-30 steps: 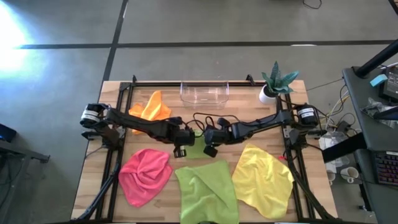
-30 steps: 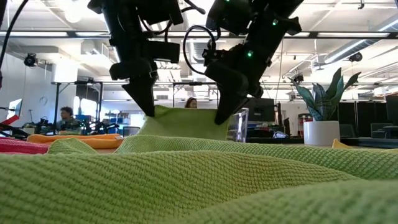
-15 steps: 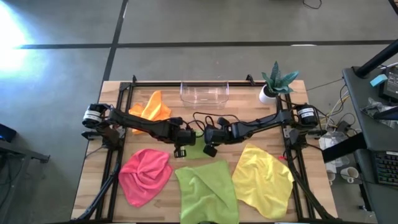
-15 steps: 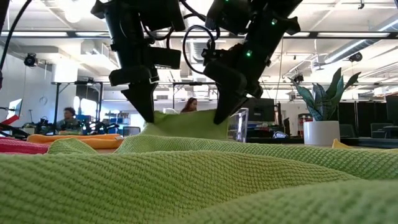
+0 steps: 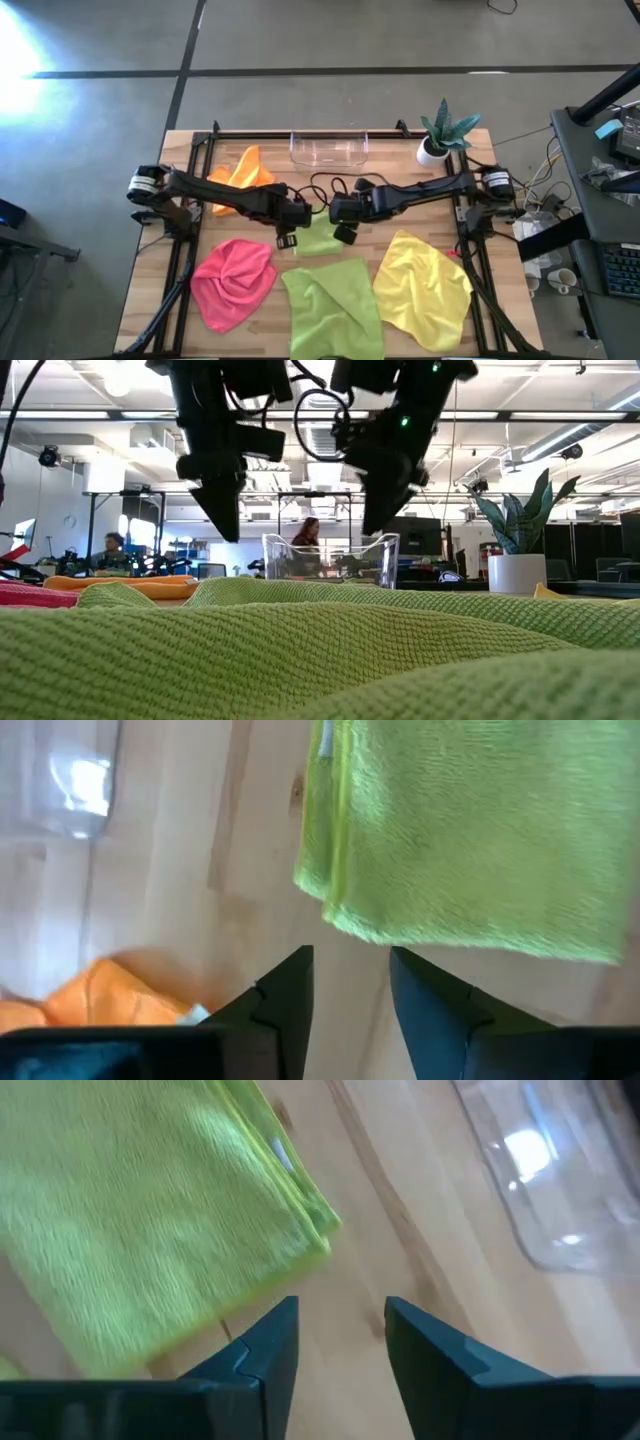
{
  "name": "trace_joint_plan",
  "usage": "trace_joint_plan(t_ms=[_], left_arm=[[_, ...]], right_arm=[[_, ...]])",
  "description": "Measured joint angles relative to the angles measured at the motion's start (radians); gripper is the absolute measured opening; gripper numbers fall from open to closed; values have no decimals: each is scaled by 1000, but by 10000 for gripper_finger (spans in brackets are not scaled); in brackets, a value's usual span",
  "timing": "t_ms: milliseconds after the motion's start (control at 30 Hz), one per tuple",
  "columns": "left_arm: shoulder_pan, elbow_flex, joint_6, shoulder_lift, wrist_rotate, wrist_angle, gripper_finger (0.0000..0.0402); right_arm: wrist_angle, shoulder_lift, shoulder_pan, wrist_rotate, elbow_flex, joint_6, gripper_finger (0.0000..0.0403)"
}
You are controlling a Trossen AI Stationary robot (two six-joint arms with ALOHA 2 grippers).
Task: Fold microfiber towels
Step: Put the top green microfiber towel into the transparent bin
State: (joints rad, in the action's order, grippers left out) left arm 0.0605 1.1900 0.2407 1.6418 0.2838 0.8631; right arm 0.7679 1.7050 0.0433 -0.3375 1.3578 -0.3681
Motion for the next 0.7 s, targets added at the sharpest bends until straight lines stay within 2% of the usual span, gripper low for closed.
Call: trace_joint_plan(t_ms=[200, 333, 433, 600, 700], left_arm=[[27, -19, 91, -71, -153, 18, 118], [111, -22, 100, -80, -167, -7, 118], [201, -27, 86, -76, -110, -63, 118], [324, -45, 64, -51, 69, -132, 118], [348, -49, 62, -27, 93, -201, 118]], right_arm=[[124, -113, 36, 5, -30, 38, 147], [103, -200, 80, 31, -111, 36, 141], [27, -248, 118, 32, -178, 36, 136], [-167, -280, 169, 44, -281, 39, 130], [-282, -272, 187, 112, -330, 94, 131]])
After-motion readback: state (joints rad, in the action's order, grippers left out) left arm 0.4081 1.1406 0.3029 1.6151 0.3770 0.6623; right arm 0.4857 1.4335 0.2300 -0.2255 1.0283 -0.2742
